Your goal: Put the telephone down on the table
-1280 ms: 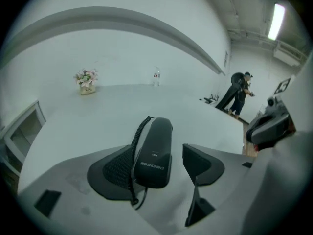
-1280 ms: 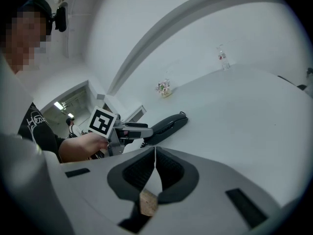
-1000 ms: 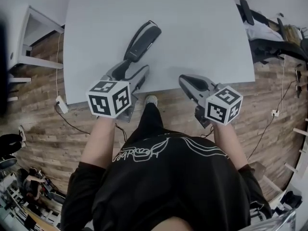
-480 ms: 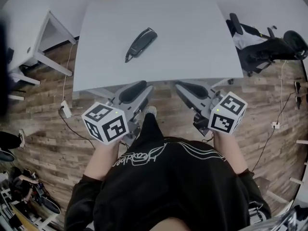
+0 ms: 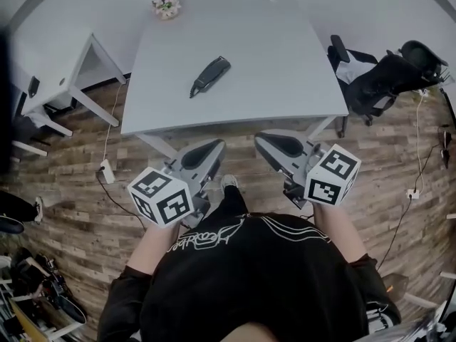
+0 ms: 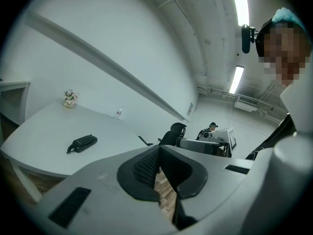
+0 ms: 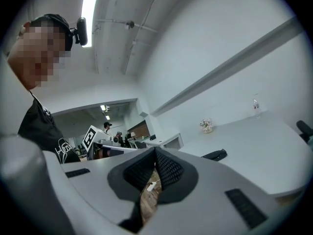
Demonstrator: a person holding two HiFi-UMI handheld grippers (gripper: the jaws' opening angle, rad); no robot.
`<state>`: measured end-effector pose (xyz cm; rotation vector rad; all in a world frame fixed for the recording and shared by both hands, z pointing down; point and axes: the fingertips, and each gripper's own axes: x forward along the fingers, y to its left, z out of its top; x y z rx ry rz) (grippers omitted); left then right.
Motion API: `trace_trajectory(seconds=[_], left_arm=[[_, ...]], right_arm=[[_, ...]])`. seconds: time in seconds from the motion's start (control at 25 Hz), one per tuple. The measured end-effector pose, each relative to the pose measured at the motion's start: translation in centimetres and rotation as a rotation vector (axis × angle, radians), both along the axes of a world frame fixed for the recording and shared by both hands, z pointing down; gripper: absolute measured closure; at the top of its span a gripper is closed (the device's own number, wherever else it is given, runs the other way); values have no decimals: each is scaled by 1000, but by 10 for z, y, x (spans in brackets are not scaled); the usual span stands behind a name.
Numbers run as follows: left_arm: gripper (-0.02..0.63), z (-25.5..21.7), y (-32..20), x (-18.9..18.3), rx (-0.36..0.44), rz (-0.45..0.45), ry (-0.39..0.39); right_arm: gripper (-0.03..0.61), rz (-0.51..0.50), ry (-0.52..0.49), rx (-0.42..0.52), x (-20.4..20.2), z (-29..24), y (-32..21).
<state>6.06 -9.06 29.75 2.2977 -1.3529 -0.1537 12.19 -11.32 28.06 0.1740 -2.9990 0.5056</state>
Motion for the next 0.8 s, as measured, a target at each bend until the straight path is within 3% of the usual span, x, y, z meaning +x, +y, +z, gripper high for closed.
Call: trace_trajectory(seconds=[0.2,0.48,0.8], left_arm=[[606,-1,27,12,6,-7,17],[607,6,41,12,-15,-46,-83],[607,1,53,9,-4,-66,-49]], right_arm=[[540,-25,-7,-4,9,5,31],[540,-33,-22,-33,12,13,44],[540,-44,-30,-18,14,8,53]])
